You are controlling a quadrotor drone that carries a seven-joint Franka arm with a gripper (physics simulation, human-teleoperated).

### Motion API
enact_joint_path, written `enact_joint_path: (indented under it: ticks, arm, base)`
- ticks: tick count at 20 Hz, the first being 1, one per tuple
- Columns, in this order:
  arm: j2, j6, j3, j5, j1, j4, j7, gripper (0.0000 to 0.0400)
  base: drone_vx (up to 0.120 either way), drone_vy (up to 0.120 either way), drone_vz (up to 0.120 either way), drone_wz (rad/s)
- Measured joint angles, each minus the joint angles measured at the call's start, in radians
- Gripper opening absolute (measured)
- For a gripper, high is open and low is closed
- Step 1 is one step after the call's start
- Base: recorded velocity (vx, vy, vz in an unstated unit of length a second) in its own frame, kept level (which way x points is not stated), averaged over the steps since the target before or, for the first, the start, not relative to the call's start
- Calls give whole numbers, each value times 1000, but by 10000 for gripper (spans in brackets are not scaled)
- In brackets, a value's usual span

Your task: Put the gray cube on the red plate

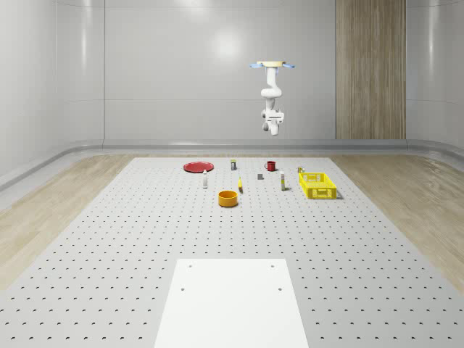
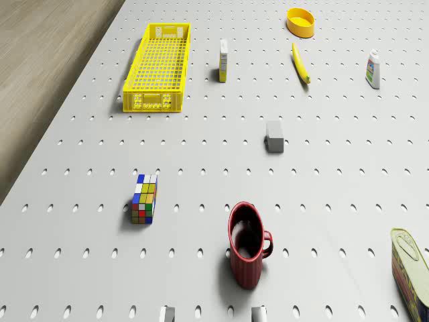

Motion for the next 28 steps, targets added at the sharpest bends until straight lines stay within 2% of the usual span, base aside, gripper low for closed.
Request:
enact_joint_path:
  ticks: [6,12,18,28]
  arm:
    - [25,-98,1,1,-3,128,-2,400]
    - [65,-162,3,2,-4,236,-2,400]
    - [82,-187,3,2,-6,283,-3,400]
    - [85,-189,4,2,-7,296,-3,400]
  base:
    - [107,-120,0,0]
    - [120,-120,0,0]
    - [120,-120,0,0]
    - [120,-120,0,0]
